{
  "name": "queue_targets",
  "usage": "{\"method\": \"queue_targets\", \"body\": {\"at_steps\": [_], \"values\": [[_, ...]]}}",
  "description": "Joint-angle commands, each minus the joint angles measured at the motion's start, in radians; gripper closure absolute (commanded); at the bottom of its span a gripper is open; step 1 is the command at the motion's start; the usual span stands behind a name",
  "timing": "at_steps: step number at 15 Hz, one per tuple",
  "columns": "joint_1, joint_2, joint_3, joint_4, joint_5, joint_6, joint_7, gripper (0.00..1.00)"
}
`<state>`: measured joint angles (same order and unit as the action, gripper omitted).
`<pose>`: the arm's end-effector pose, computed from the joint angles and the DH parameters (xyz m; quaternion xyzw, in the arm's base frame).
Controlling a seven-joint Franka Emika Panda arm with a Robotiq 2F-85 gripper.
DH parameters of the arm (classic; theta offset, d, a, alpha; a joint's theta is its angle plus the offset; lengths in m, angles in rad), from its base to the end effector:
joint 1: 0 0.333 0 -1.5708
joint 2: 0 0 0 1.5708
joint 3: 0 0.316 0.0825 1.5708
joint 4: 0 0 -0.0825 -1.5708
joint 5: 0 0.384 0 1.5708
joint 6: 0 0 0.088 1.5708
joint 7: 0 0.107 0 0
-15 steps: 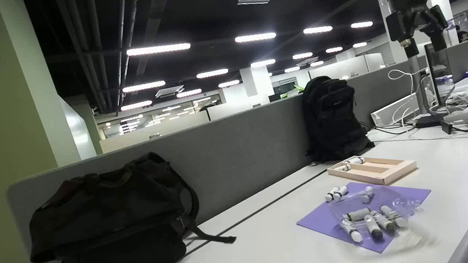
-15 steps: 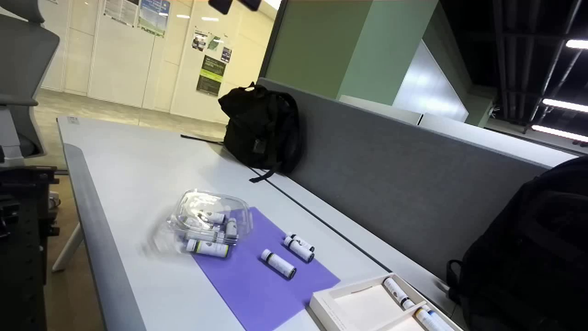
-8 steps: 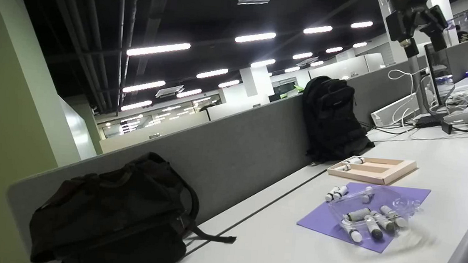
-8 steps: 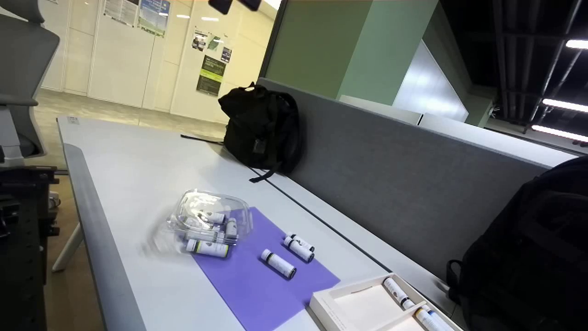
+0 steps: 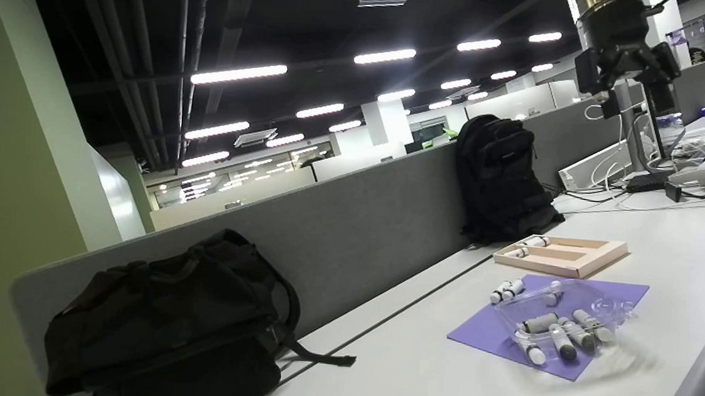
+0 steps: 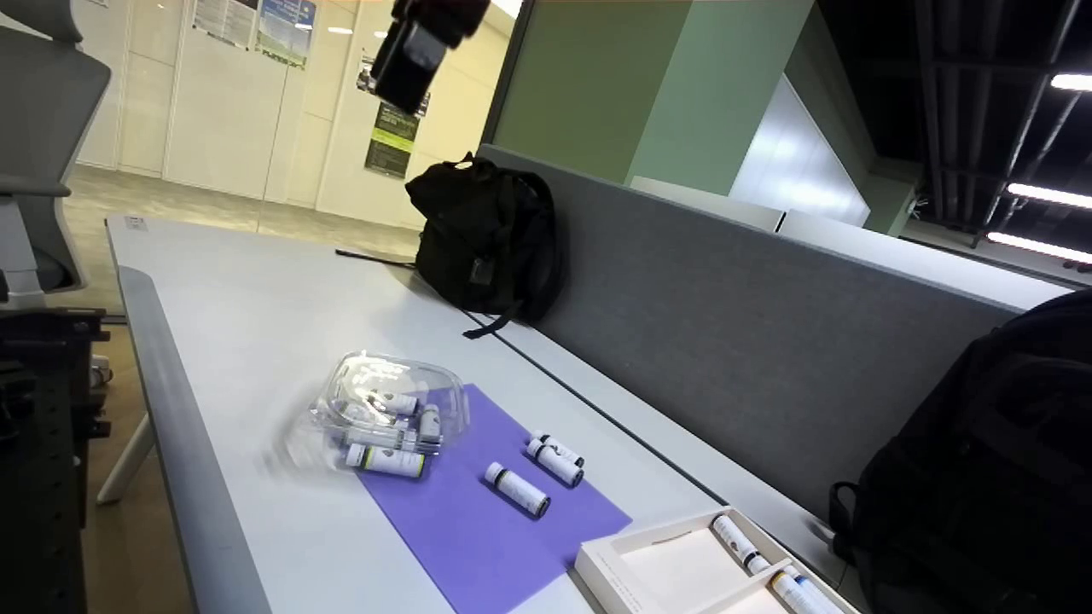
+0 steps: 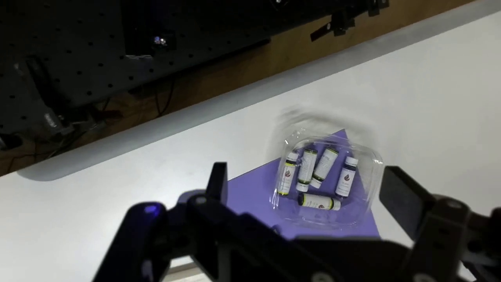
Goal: Open the clear container
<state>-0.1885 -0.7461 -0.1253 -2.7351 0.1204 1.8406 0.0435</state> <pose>0.2910 -0.0818 0.4215 -0.9762 0.1770 0.0645 0.1072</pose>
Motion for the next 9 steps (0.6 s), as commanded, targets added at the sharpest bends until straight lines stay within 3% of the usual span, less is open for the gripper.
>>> {"method": "queue_targets", "body": {"at_steps": [1,2,5,7,8,9], "values": [[-0.003,0.041,-0.018,-0.090,0.103,0.202,0.050,0.00],[0.007,0.109,-0.021,-0.049,0.127,0.256,0.041,0.00],[0.032,0.219,-0.005,-0.067,0.174,0.417,0.039,0.00],[0.062,0.302,-0.007,-0.068,0.219,0.461,0.035,0.00],[0.037,0.222,-0.015,-0.068,0.178,0.412,0.012,0.00],[0.049,0.263,-0.014,-0.068,0.194,0.433,0.012,0.00]]}}
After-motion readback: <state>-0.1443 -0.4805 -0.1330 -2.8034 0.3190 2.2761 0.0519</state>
